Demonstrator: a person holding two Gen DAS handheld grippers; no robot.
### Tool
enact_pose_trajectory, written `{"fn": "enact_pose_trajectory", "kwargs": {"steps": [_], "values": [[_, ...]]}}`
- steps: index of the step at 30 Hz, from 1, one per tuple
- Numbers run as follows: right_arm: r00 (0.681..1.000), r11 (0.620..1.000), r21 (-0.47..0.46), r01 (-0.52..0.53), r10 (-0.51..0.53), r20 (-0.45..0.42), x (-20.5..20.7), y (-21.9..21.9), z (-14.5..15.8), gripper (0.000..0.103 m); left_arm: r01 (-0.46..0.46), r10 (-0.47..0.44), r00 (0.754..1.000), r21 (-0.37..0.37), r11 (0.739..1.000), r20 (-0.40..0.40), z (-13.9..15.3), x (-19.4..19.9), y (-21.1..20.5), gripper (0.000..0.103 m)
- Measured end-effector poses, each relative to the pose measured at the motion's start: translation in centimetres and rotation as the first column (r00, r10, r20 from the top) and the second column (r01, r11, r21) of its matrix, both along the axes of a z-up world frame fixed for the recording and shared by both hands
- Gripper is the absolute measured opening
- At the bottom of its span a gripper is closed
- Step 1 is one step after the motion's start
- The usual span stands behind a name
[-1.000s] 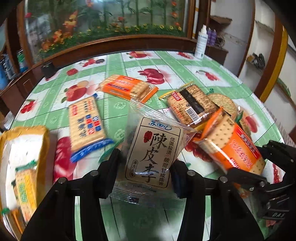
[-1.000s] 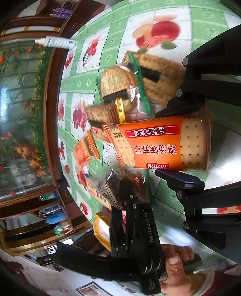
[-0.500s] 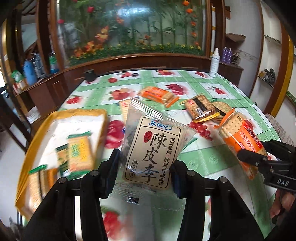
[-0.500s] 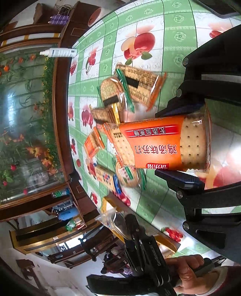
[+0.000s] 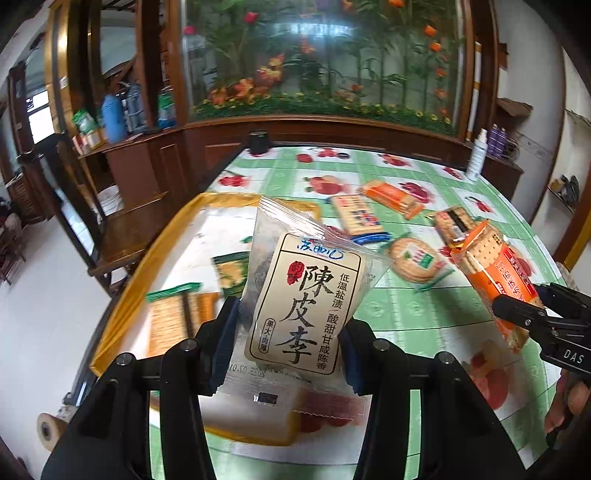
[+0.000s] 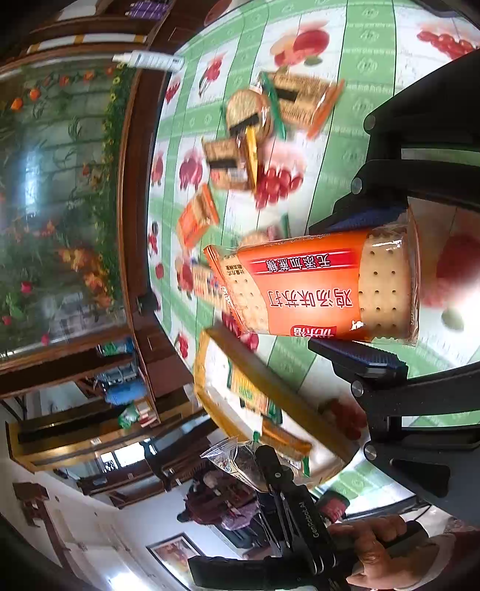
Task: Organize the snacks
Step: 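Carry both packs into the tray and open both tools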
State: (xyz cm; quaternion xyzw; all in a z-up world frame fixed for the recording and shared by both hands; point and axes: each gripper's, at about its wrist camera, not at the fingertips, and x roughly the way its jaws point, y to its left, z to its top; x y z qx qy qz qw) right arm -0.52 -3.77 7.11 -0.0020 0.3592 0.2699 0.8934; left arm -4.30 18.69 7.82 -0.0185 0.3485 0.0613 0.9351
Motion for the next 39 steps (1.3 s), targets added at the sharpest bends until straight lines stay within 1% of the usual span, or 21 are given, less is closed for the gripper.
{"fn": "enact_pose_trajectory", "kwargs": {"steps": [7,12,16,21,27,31,39], "values": [[0.996,0.996,-0.007,-0.09,0.09,-0.003,0.2,5.1,0.4,0.054,-0.073,0.072,0.997,-0.018,0.997,-0.007,-0.5,-0.3,3.2,0.048],[0.987,0.987,-0.012,-0.163,0.163,0.002,0.8,9.2,0.6,0.054,-0.111,0.111,0.994,-0.027,0.993,-0.018,-1.0,-0.3,5.3,0.048],[0.979,0.979,-0.004,-0.203,0.203,-0.001,2.2,12.5,0.8,0.054,-0.14,0.139,0.99,-0.037,0.989,-0.03,-1.5,-0.1,6.8,0.048],[0.975,0.976,-0.003,-0.22,0.22,-0.021,4.7,16.4,0.4,0.054,-0.167,0.163,0.985,-0.054,0.985,-0.058,-2.5,0.7,8.1,0.048],[0.974,0.975,-0.022,-0.22,0.219,-0.062,7.6,20.5,-1.5,0.054,-0.175,0.169,0.982,-0.061,0.983,-0.086,-3.7,1.7,8.5,0.048],[0.972,0.973,-0.04,-0.228,0.225,-0.074,8.7,22.1,-2.6,0.054,-0.178,0.172,0.98,-0.06,0.982,-0.098,-4.0,2.2,8.6,0.048],[0.974,0.974,-0.063,-0.216,0.211,-0.084,10.0,23.2,-3.7,0.054,-0.181,0.174,0.978,-0.05,0.982,-0.113,-4.5,2.7,8.7,0.048]]}}
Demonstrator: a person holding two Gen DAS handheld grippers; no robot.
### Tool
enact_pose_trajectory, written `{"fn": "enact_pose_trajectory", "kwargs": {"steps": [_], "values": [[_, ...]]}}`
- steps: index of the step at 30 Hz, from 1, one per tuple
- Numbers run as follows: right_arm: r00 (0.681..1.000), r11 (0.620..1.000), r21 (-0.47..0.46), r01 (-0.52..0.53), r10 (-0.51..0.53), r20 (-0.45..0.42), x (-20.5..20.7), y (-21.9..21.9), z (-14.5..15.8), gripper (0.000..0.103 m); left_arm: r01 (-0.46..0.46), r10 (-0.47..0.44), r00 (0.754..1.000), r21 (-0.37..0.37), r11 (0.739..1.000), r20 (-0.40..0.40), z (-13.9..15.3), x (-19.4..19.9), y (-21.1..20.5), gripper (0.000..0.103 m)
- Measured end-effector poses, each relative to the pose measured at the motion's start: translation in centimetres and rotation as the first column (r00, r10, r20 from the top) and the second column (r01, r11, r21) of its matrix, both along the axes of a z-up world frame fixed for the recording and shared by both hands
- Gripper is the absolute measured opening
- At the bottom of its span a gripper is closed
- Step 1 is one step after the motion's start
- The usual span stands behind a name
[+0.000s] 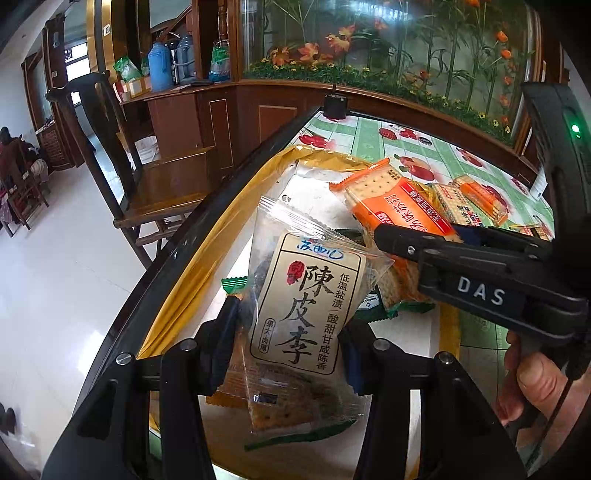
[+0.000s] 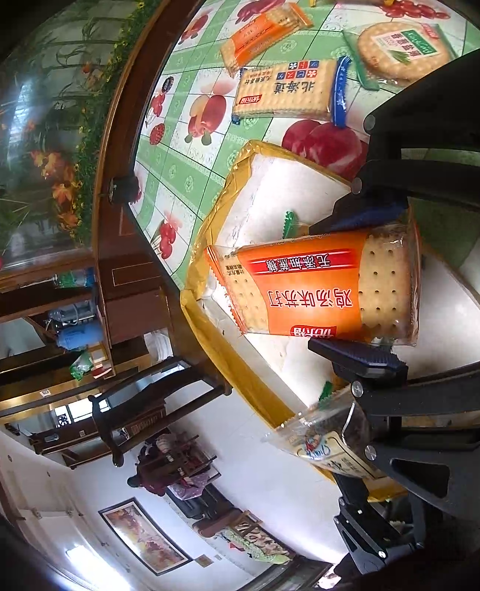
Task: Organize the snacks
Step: 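Carry both packs into the tray and open both tools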
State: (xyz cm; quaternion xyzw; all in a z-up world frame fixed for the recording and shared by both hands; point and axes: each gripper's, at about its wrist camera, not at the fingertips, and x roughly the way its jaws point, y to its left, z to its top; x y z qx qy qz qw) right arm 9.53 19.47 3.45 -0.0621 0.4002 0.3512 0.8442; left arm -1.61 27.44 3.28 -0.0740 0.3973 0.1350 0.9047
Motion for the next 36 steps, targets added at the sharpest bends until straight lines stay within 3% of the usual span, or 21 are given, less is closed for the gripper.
{"fn": "enact_pose_trajectory", "kwargs": {"steps": [7,11,14,20,26,29,32,36], "values": [[1.0,1.0,-0.001,-0.008,0.008,0.012,0.0,0.3,0.1,0.058,-0.015,0.014,1.0,-0.041,0.999,-0.007,0.3,0.0,0.4,0.049],[0.999,1.0,-0.005,-0.004,0.004,0.038,-0.3,0.0,0.9,0.067,-0.04,0.039,0.999,-0.028,0.999,-0.002,0.9,-0.3,0.3,0.073],[0.999,1.0,0.013,0.011,-0.012,0.043,-0.7,-1.1,1.5,0.07,-0.057,0.057,0.998,0.009,0.998,0.024,1.8,-0.9,0.0,0.078],[0.996,0.997,0.048,0.066,-0.068,0.056,-2.3,-5.8,2.8,0.072,-0.025,0.025,0.998,-0.004,1.0,0.052,3.3,-1.5,-1.5,0.078],[0.978,0.979,0.036,0.2,-0.201,0.059,-3.8,-14.3,2.6,0.073,0.095,-0.094,0.993,-0.006,0.996,0.066,4.3,-0.5,-6.7,0.079],[0.949,0.951,0.022,0.309,-0.31,0.059,-4.6,-19.9,2.1,0.078,0.184,-0.183,0.981,-0.002,0.983,0.058,4.1,1.0,-10.5,0.082],[0.9,0.902,0.004,0.433,-0.432,0.054,-4.9,-25.7,1.6,0.082,0.239,-0.239,0.971,-0.019,0.971,0.027,3.9,3.1,-13.8,0.082],[0.817,0.817,0.003,0.576,-0.576,0.037,-4.9,-32.7,1.1,0.086,0.218,-0.219,0.975,-0.036,0.975,-0.023,2.6,6.5,-17.6,0.082]]}}
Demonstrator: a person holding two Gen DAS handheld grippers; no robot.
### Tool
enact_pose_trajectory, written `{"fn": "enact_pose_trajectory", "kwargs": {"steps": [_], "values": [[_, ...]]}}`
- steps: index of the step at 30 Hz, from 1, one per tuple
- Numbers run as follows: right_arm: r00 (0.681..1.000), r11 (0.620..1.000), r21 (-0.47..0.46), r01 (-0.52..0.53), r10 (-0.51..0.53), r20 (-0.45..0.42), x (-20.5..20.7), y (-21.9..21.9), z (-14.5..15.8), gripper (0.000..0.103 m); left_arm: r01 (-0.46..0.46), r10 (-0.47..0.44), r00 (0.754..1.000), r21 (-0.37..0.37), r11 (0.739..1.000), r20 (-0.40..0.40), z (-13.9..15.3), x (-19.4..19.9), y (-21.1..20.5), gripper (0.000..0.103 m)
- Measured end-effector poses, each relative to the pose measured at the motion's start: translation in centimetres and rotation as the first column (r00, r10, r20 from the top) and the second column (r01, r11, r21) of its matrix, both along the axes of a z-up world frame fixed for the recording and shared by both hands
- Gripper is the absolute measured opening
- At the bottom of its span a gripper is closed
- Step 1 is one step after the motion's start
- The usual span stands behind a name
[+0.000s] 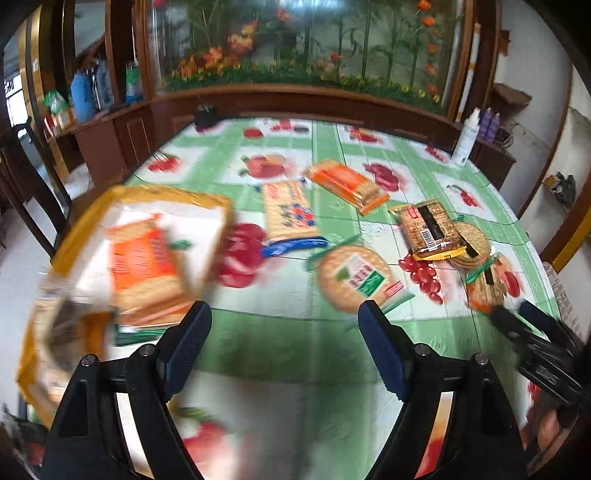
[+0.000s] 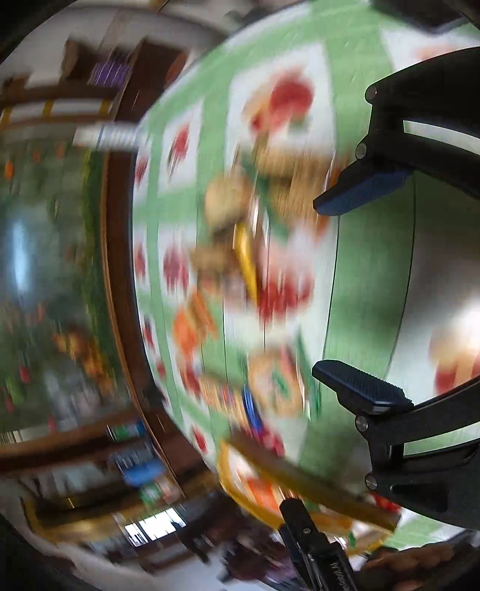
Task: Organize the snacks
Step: 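Carry both packs into the tray and open both tools, then grasp the round biscuit pack with the left tool while the right grasps the dark-striped cracker pack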
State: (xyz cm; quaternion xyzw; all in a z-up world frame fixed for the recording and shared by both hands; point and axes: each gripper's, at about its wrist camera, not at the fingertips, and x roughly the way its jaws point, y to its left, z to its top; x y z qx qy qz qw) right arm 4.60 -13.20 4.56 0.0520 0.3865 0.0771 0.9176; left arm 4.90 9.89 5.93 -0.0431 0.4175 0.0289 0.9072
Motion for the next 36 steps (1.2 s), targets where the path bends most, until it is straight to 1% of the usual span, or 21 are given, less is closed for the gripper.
{"fn": "enact_pose_trajectory", "kwargs": {"steps": [2,3,5,7,9,11,13,14,15,16,17,19,21,22,24,27,29,30,32,34,36], "values": [[0.996,0.996,0.016,0.084,-0.083,-0.021,0.5,-3.0,-0.3,0.087,-0.049,0.049,0.998,-0.005,0.999,-0.035,-1.1,1.7,-0.8,0.082],[0.994,0.994,0.021,0.103,-0.102,-0.029,0.8,-3.7,-0.5,0.087,-0.092,0.092,0.994,0.008,0.996,-0.052,-1.8,2.6,-1.1,0.082],[0.989,0.99,0.026,0.142,-0.141,-0.045,1.6,-5.2,-0.9,0.087,-0.147,0.147,0.986,0.014,0.989,-0.08,-2.8,3.8,-1.4,0.082],[0.983,0.985,0.028,0.173,-0.171,-0.064,2.7,-6.2,-1.3,0.088,-0.184,0.182,0.977,-0.011,0.983,-0.108,-3.8,4.8,-1.6,0.082],[0.98,0.983,0.029,0.183,-0.18,-0.089,3.6,-6.3,-1.9,0.088,-0.225,0.222,0.967,-0.013,0.974,-0.127,-4.5,5.3,-1.9,0.082],[0.98,0.986,0.032,0.167,-0.162,-0.114,4.7,-5.6,-2.5,0.088,-0.252,0.248,0.962,-0.014,0.968,-0.115,-4.7,5.7,-2.3,0.082],[0.979,0.988,-0.002,0.154,-0.153,-0.133,5.4,-4.4,-3.2,0.088,-0.282,0.281,0.954,0.008,0.96,-0.11,-4.6,6.2,-2.8,0.082],[0.979,0.989,-0.014,0.148,-0.148,-0.137,5.8,-3.8,-3.5,0.089,-0.285,0.285,0.952,0.01,0.958,-0.11,-4.6,6.4,-2.9,0.082],[0.98,0.989,-0.021,0.147,-0.149,-0.135,5.9,-3.4,-3.6,0.094,-0.287,0.287,0.952,0.014,0.958,-0.108,-4.5,6.7,-3.2,0.082],[0.979,0.988,-0.035,0.148,-0.151,-0.134,6.3,-2.9,-3.7,0.097,-0.291,0.291,0.951,0.024,0.957,-0.106,-4.5,7.0,-3.5,0.083],[0.979,0.988,-0.052,0.146,-0.152,-0.138,6.5,-2.6,-3.9,0.102,-0.297,0.299,0.949,0.032,0.954,-0.1,-4.4,7.2,-3.7,0.085],[0.978,0.985,-0.104,0.138,-0.152,-0.144,7.0,-1.8,-4.2,0.103,-0.308,0.311,0.946,0.052,0.95,-0.086,-4.4,7.7,-4.2,0.089],[0.977,0.977,-0.165,0.136,-0.16,-0.141,7.2,-1.2,-4.6,0.103,-0.317,0.319,0.944,0.046,0.947,-0.078,-4.4,8.1,-4.5,0.09],[0.977,0.975,-0.179,0.134,-0.16,-0.139,7.2,-1.1,-4.6,0.103,-0.323,0.325,0.943,0.038,0.946,-0.078,-4.5,8.3,-4.5,0.09],[0.977,0.974,-0.178,0.138,-0.164,-0.137,7.1,-1.2,-4.7,0.103,-0.336,0.337,0.938,0.023,0.941,-0.082,-4.6,8.5,-4.6,0.091],[0.975,0.974,-0.172,0.146,-0.171,-0.141,7.2,-1.6,-4.6,0.103,-0.324,0.32,0.94,-0.017,0.946,-0.12,-4.4,8.8,-4.5,0.091],[0.976,0.978,-0.152,0.145,-0.167,-0.14,7.1,-2.0,-4.5,0.103,-0.335,0.332,0.938,-0.019,0.942,-0.095,-3.9,8.7,-4.6,0.091],[0.976,0.978,-0.15,0.147,-0.169,-0.141,7.2,-2.1,-4.5,0.103,-0.335,0.332,0.938,-0.024,0.942,-0.097,-3.8,8.9,-4.7,0.091],[0.975,0.977,-0.15,0.151,-0.172,-0.143,7.3,-2.2,-4.6,0.103,-0.318,0.314,0.939,-0.01,0.948,-0.14,-4.5,9.5,-5.2,0.092],[0.974,0.976,-0.157,0.149,-0.172,-0.146,7.5,-2.1,-4.5,0.103,-0.303,0.3,0.945,-0.002,0.953,-0.129,-4.6,9.8,-5.9,0.092],[0.974,0.974,-0.173,0.146,-0.172,-0.149,7.6,-1.8,-4.6,0.103,-0.298,0.299,0.948,0.034,0.954,-0.106,-4.4,9.8,-6.9,0.093]]}}
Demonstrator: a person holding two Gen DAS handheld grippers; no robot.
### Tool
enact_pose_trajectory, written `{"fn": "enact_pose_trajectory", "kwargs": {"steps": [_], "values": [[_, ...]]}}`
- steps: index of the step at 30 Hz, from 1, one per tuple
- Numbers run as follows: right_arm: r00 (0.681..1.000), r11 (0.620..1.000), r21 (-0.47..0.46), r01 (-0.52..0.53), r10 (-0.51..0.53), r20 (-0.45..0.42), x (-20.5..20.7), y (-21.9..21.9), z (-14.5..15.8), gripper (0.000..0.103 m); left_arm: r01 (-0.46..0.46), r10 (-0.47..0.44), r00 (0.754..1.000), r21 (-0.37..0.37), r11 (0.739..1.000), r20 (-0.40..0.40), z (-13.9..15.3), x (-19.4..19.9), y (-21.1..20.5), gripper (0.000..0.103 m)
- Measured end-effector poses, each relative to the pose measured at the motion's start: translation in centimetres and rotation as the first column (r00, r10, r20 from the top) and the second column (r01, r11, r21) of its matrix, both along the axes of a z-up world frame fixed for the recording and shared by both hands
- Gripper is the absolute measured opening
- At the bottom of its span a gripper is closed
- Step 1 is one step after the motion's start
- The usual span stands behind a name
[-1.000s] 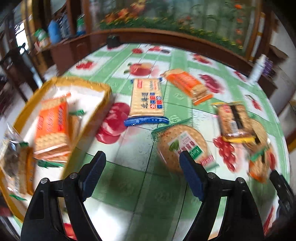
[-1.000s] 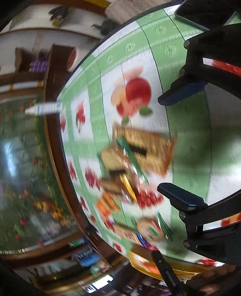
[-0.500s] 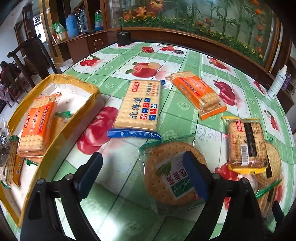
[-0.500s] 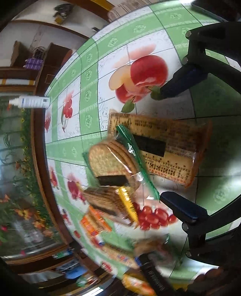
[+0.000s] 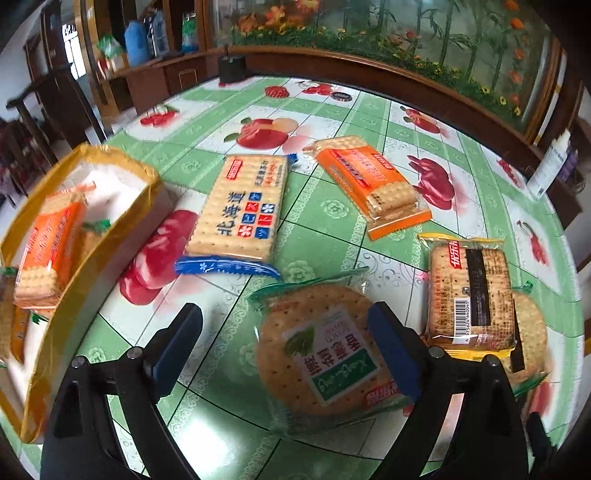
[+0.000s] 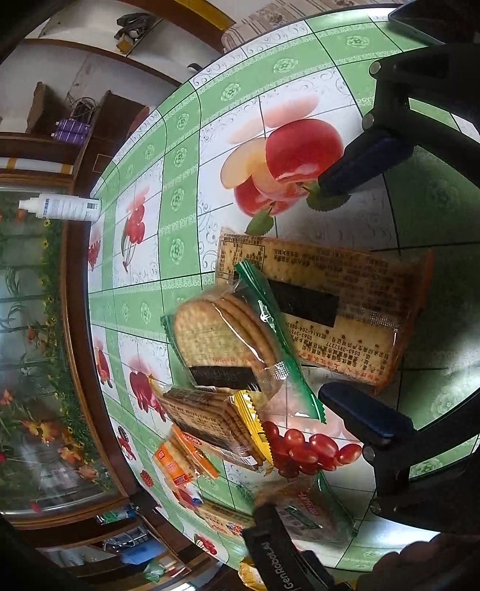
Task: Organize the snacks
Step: 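Grasp the round biscuit pack with the left tool while the right grasps the dark-striped cracker pack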
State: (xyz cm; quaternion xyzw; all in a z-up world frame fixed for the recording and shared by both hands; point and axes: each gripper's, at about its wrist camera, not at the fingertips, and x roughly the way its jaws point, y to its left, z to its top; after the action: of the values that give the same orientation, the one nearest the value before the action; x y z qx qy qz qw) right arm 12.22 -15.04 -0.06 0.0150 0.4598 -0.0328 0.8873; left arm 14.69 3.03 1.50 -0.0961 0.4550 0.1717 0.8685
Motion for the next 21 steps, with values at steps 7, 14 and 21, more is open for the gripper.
{"fn": "enact_pose_trajectory", "kwargs": {"steps": [7,14,21], "values": [[0.999,0.999,-0.015,-0.044,0.045,0.01,-0.3,0.1,0.3,0.093,0.172,-0.172,0.985,0.008,0.985,0.012,-1.5,-0.4,-1.2,0.088],[0.997,0.997,0.009,-0.072,0.072,0.025,-2.1,-0.5,0.9,0.059,0.269,-0.269,0.962,-0.008,0.963,0.037,-1.5,-2.7,0.5,0.076],[0.994,0.992,0.078,-0.1,0.097,0.041,-5.4,-1.9,1.4,0.058,0.333,-0.329,0.938,-0.024,0.942,0.111,0.0,-7.5,2.4,0.076]]}}
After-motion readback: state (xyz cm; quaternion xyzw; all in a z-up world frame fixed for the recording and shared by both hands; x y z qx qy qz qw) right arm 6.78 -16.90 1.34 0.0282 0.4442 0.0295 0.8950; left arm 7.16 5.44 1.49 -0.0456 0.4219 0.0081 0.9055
